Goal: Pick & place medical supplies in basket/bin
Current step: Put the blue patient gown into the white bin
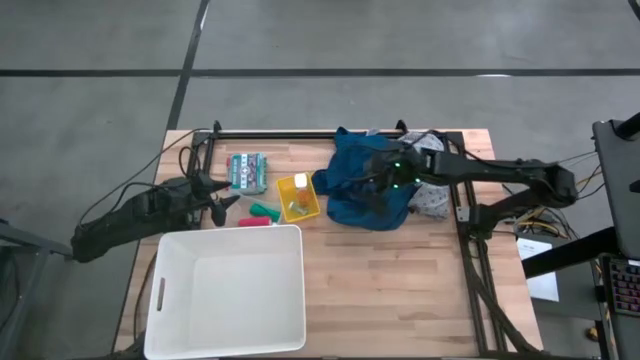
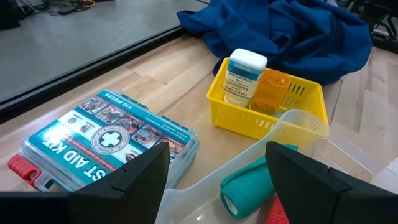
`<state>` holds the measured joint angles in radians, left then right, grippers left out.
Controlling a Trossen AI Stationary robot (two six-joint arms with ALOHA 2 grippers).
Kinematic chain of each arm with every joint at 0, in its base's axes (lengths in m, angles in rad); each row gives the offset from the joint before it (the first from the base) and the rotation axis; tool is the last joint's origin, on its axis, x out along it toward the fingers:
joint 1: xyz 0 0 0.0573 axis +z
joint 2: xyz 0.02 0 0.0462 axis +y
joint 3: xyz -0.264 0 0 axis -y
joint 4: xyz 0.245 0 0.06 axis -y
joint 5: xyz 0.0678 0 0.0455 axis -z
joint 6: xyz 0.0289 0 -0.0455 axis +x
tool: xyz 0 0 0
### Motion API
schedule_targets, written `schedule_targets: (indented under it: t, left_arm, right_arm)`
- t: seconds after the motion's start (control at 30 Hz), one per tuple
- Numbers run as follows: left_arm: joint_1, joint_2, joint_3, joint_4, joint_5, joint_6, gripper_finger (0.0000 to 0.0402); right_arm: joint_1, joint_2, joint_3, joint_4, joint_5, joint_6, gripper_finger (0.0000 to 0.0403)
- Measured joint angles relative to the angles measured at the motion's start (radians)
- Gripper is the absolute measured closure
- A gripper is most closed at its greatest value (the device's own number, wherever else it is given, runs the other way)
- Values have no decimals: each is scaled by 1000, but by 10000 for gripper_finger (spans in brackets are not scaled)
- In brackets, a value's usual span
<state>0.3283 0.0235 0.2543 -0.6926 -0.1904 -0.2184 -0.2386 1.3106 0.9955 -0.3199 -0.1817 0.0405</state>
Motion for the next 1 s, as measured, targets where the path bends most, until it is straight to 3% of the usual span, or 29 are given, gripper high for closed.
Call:
schedule_targets:
  t: [0.2, 0.53, 1.0]
  left_arm:
    - [0, 0, 0, 0, 0, 0, 130]
    - [0, 0, 0, 0, 0, 0, 130]
    - [0, 0, 0, 0, 0, 0, 130]
  right_arm:
    - [0, -131, -131, -5, 7, 89, 225]
    - [-1, -317, -288, -6, 108, 246, 225]
    - [0, -380, -298, 18, 75, 245, 225]
